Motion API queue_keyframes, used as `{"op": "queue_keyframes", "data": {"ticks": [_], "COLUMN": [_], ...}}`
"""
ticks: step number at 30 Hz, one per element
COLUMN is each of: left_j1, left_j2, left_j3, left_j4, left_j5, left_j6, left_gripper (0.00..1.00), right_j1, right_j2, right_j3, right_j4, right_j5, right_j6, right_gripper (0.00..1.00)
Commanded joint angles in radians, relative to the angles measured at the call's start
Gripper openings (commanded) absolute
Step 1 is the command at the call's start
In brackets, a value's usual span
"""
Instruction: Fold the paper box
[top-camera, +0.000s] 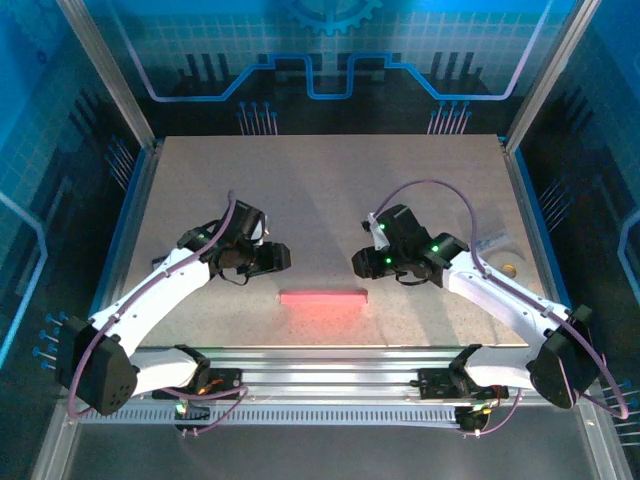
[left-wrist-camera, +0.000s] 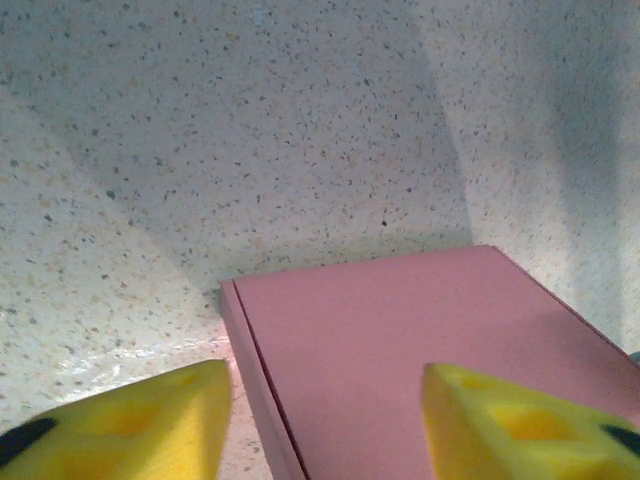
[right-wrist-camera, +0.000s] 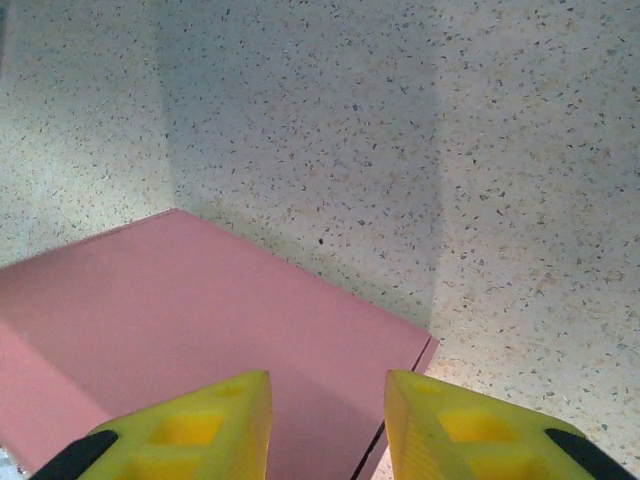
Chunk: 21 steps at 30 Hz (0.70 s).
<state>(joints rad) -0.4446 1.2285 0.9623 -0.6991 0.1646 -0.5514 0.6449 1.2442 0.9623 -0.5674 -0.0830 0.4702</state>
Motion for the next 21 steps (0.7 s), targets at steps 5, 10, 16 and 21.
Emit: {"op": "queue_keyframes", "data": {"ticks": [5,10,16,21], "left_j1": [0.006,-0.046,-0.151,-0.199], "left_j2": [-0.053,-0.086,-0.095,-0.074], "left_j3": [-0.063,-0.187,-0.292,-0.350], "left_j4": [0.014,0.048,0.093,0.162], "left_j5": [0.071,0.078,0.038,0.043], "left_j6": [-0.016,-0.071,-0.159,-0.199], "left_gripper": [0.47,0.50,0.57,0.60], "right_j1": [-0.002,0.009,0.039,0.077], "right_j2": [-0.002,0.004,-0.014,-0.025], "right_j3": [-0.021,-0.106,-0.206,-0.286], "right_j4": [0.022,0.033,0.064,0.111], "right_j5": [-0.058,-0.089,-0.120,-0.165], "right_j6": [0.002,0.042,0.119,0.182], "right_gripper": [0.40,0.44,0.51,0.60]}}
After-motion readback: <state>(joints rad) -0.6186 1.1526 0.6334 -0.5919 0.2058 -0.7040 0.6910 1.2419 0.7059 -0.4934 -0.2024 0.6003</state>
